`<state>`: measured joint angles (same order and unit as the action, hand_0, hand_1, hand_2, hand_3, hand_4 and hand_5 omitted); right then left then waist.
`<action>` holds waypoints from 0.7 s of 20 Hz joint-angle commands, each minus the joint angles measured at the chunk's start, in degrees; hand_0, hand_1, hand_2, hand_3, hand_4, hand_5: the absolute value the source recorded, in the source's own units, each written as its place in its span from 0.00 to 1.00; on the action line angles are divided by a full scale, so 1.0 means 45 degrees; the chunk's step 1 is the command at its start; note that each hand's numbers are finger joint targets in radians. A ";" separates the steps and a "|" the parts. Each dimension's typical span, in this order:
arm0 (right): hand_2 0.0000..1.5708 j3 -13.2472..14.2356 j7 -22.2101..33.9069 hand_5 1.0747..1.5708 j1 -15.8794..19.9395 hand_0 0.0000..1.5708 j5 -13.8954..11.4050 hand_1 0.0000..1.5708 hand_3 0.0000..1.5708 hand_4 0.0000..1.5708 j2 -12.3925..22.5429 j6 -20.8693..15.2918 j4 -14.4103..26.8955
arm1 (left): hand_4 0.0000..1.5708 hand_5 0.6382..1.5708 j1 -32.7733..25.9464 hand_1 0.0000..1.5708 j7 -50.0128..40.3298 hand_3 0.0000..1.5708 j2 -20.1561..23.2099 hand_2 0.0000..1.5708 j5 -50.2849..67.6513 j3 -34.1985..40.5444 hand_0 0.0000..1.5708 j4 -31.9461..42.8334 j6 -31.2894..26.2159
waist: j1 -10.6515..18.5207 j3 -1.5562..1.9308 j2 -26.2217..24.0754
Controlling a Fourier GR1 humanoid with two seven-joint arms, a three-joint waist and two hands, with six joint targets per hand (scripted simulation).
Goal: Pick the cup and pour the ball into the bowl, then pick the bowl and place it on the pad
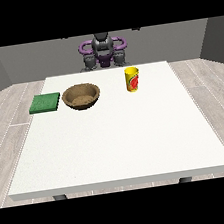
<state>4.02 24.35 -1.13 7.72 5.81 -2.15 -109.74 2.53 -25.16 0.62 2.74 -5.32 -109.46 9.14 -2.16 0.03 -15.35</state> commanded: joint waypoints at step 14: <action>0.00 0.1297 -0.5129 0.95 0.1940 0.00 0.0890 0.00 0.00 0.43 0.0291 0.1453 0.1777 | 0.26 0.91 0.1583 0.00 0.8546 0.00 0.0605 0.00 -0.0290 0.1789 0.00 0.5273 -0.1039 | -0.0611 -0.0013 0.6432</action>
<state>7.72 4.38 6.10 9.84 5.39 2.08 -102.70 8.34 5.76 1.31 -0.60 -1.20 -92.72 7.05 -3.91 0.00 9.47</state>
